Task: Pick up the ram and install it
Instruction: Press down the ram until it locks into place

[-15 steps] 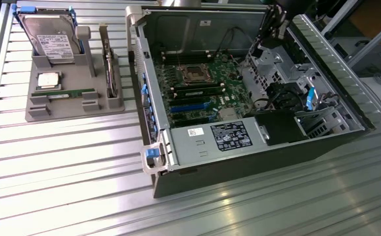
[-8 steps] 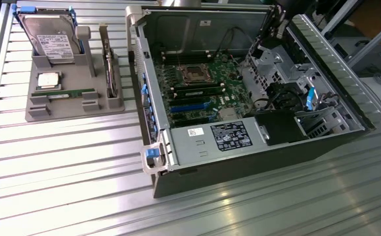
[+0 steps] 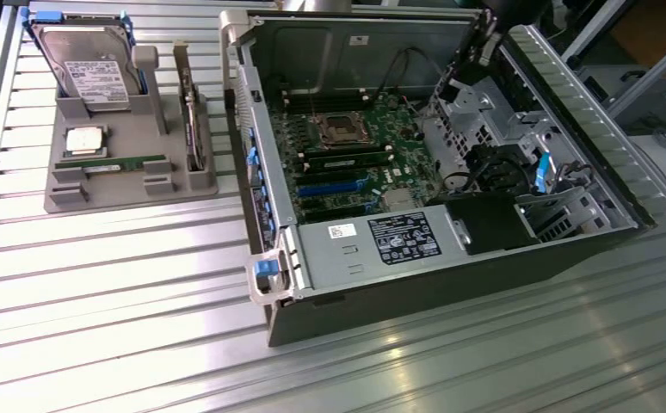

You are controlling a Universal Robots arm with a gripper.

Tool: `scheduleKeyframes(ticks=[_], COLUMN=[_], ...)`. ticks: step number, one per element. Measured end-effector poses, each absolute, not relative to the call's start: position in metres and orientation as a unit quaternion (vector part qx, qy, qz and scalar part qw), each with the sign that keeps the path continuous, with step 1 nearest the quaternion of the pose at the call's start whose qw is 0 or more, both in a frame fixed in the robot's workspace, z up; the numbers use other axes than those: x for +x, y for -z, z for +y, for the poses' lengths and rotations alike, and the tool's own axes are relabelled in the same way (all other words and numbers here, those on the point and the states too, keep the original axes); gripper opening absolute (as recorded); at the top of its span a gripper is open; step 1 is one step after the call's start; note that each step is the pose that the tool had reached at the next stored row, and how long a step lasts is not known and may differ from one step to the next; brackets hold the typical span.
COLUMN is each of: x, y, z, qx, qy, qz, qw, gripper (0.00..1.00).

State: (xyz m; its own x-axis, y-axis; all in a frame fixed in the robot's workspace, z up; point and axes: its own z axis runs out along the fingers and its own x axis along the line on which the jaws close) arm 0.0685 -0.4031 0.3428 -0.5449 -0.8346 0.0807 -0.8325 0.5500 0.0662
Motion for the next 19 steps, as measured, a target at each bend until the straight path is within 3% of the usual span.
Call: scheduleKeyframes(ticks=[19], x=[0.0684], y=[-0.3426], z=[-0.4031], qx=[0.396], qy=[0.008], qz=[-0.916], qw=[0.054], gripper=[0.11])
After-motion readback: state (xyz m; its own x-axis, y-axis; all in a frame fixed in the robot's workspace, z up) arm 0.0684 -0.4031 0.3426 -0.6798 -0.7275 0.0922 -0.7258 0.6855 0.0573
